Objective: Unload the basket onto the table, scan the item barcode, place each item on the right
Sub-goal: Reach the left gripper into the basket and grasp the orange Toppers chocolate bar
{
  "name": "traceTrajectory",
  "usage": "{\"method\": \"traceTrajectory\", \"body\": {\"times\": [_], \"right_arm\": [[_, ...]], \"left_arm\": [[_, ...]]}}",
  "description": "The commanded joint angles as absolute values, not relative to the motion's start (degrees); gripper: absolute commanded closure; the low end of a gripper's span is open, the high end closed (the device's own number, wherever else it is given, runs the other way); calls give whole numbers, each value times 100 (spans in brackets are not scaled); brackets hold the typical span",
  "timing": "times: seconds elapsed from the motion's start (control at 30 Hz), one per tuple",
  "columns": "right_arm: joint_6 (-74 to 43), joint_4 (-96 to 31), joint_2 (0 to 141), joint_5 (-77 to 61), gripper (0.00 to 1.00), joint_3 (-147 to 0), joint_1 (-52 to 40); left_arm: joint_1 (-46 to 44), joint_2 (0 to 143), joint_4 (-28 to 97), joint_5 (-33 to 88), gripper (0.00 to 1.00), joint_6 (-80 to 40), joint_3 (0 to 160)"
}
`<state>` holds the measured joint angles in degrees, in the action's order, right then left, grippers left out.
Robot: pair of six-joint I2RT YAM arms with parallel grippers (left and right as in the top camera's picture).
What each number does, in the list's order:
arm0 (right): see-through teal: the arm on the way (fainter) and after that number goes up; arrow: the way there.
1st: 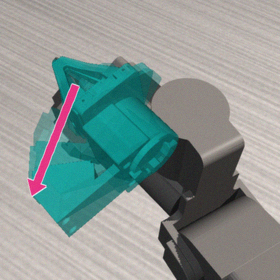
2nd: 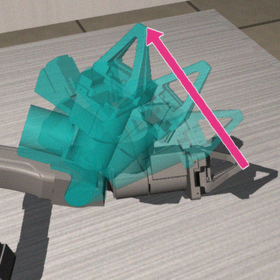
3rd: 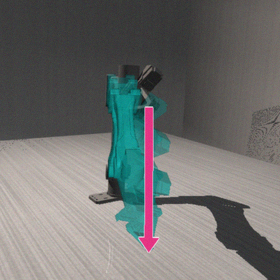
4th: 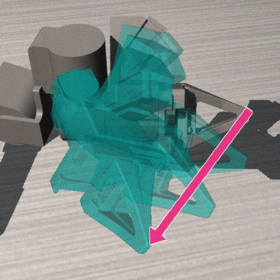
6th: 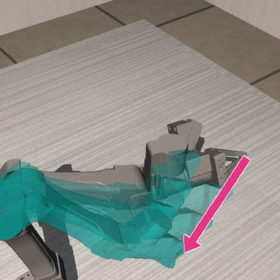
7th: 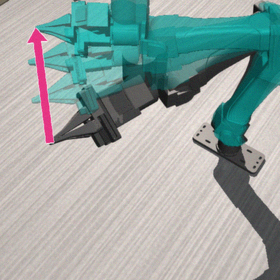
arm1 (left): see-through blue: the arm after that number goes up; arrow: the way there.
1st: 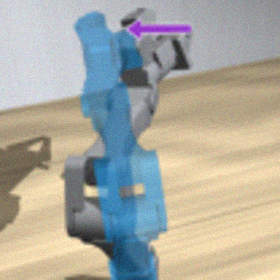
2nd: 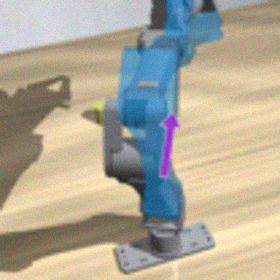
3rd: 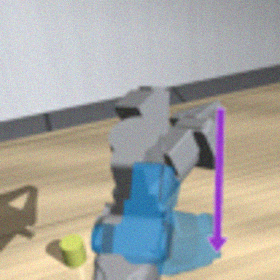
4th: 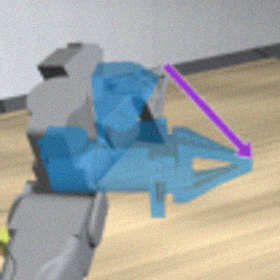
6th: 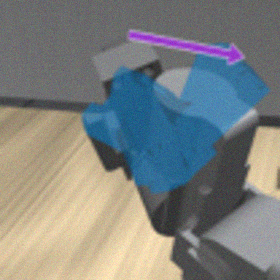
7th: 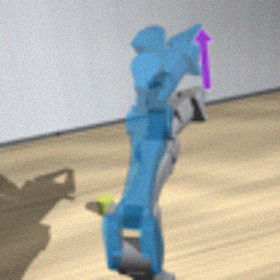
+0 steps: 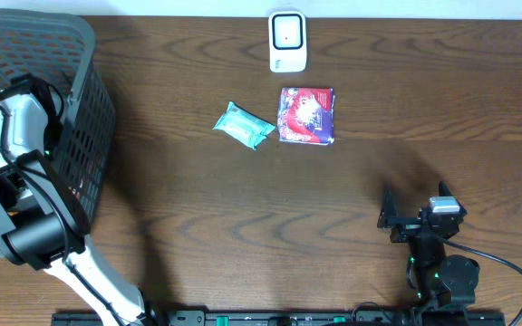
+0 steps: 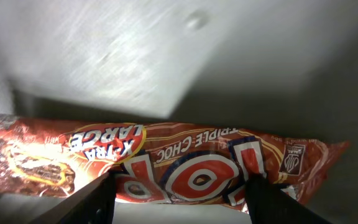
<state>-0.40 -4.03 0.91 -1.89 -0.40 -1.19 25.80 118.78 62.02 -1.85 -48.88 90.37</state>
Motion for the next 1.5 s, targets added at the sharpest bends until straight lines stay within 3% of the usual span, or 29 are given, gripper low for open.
{"method": "traceTrajectory", "body": {"times": [0.0,0.13,0.33,0.7,0.93,0.97,1.07,1.13,1.2,1.23,1.27,1.47], "right_arm": [[-38,-427,71,-204,1,-32,-80],[-36,-425,71,-204,1,-32,-80],[-36,-425,71,-204,1,-32,-80],[-36,-425,71,-204,1,-32,-80],[-36,-425,71,-204,1,-32,-80],[-38,-427,71,-204,1,-32,-80],[-36,-425,71,-204,1,-32,-80],[-38,-425,71,-204,1,-32,-80],[-38,-425,71,-204,1,-32,-80],[-36,-425,71,-204,1,-32,-80],[-36,-425,71,-204,1,-32,-80],[-36,-425,71,-204,1,-32,-80]], "left_arm": [[2554,12243,5658,-211,32,-4451,8934],[2569,12237,5087,-183,32,-3837,8956],[2569,11937,5221,36,32,-3319,9284],[2561,11395,5454,237,31,-4025,9115],[2519,11705,4836,119,31,-4141,8702],[2519,11806,4729,-45,25,-4095,8643],[2519,12029,4707,-235,25,-4014,8635],[2519,12068,4744,-235,33,-3887,8635],[2519,12070,4753,-237,51,-3739,8635],[2521,12070,4742,-237,79,-3682,8643],[2532,12070,4744,-231,92,-3682,8659],[2574,11769,4812,-193,93,-3614,8836]]}}
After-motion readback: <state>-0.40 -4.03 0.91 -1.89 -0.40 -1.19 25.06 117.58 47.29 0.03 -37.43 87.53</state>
